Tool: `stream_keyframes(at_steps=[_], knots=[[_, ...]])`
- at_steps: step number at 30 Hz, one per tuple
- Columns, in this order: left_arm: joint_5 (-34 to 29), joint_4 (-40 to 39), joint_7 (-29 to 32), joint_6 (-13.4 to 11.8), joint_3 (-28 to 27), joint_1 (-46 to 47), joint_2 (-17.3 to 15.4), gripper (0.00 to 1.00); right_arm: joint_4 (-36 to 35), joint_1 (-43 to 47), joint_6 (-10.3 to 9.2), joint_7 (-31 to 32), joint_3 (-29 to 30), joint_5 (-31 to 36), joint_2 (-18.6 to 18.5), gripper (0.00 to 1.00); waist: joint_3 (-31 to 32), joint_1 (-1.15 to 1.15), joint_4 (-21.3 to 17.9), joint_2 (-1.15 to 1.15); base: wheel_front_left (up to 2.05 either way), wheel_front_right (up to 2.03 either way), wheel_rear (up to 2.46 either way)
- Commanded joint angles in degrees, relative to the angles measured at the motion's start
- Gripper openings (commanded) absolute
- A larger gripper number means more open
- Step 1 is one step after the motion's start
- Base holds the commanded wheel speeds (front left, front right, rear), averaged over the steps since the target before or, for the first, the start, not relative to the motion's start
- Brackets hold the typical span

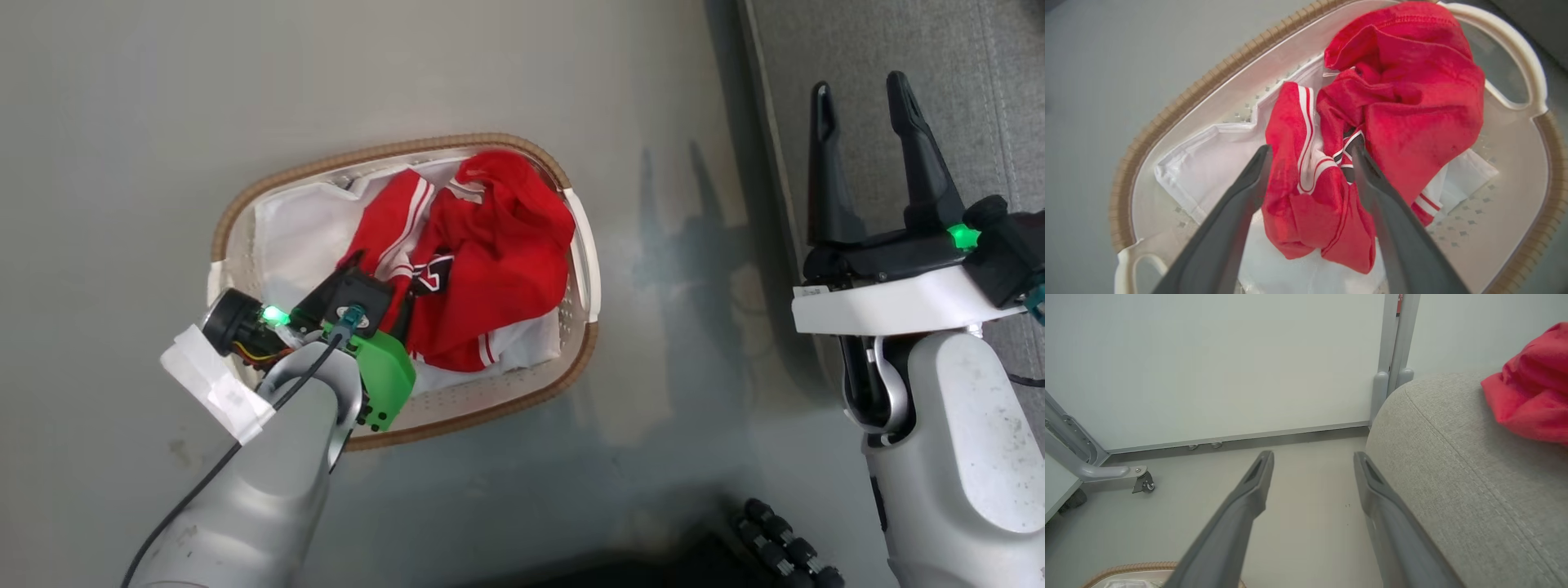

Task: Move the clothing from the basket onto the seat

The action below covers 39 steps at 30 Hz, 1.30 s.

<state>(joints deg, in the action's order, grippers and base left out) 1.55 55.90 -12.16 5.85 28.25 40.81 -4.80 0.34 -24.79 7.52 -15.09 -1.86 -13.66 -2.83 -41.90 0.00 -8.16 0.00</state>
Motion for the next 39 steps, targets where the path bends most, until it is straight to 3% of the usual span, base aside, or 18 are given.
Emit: stream_keyframes(at_steps=[1,15,17,20,21,22,31,39], knots=[[-0.7,1.3,0.2,-0.6,0.2,1.8,-1.0,1.0,-0.3,-1.2,-0.06,-0.1,-0.3,-0.7,-0.1,1.0,-6.4,0.0,-4.9,0.0,0.0,0.0,0.0],[1.3,10.7,0.4,-1.4,-0.7,5.8,-3.4,1.0,0.1,-2.9,-0.06,-0.1,-1.9,-4.2,-0.1,1.0,-9.9,0.0,-8.3,0.0,0.0,0.0,0.0],[1.8,11.2,0.0,-1.4,-0.9,6.1,-3.3,0.47,0.3,-2.9,-0.06,-0.1,-1.9,-4.3,-0.1,1.0,-9.8,0.0,-8.3,0.0,0.0,0.0,0.0],[2.1,11.8,-0.7,-1.0,-0.5,6.1,-2.8,0.21,0.7,-2.9,-0.06,-0.1,-1.8,-4.3,-0.1,1.0,-9.0,0.0,-7.9,0.0,0.0,0.0,0.0],[2.2,11.9,-0.9,-0.8,-0.3,6.1,-2.7,0.06,0.9,-3.0,-0.07,-0.1,-1.7,-4.1,-0.1,1.0,-8.7,0.0,-7.7,0.0,0.0,0.0,0.0],[2.4,11.9,-1.3,-0.8,-0.2,6.0,-2.5,0.0,1.0,-3.0,-0.06,-0.1,-1.8,-3.9,-0.1,1.0,-8.1,0.0,-7.4,0.0,0.0,0.0,0.0],[3.8,8.6,-3.1,0.3,1.0,3.5,-0.2,0.0,2.9,-1.2,-0.07,-0.1,-0.8,-1.0,-0.2,1.0,-0.3,0.0,-3.5,0.0,0.0,0.0,0.0],[5.3,-3.2,-3.1,1.4,2.9,-1.9,-0.3,0.0,7.3,2.0,-0.07,-0.1,0.6,2.4,-0.2,1.0,10.4,0.0,1.0,0.0,0.0,0.0,0.0]])
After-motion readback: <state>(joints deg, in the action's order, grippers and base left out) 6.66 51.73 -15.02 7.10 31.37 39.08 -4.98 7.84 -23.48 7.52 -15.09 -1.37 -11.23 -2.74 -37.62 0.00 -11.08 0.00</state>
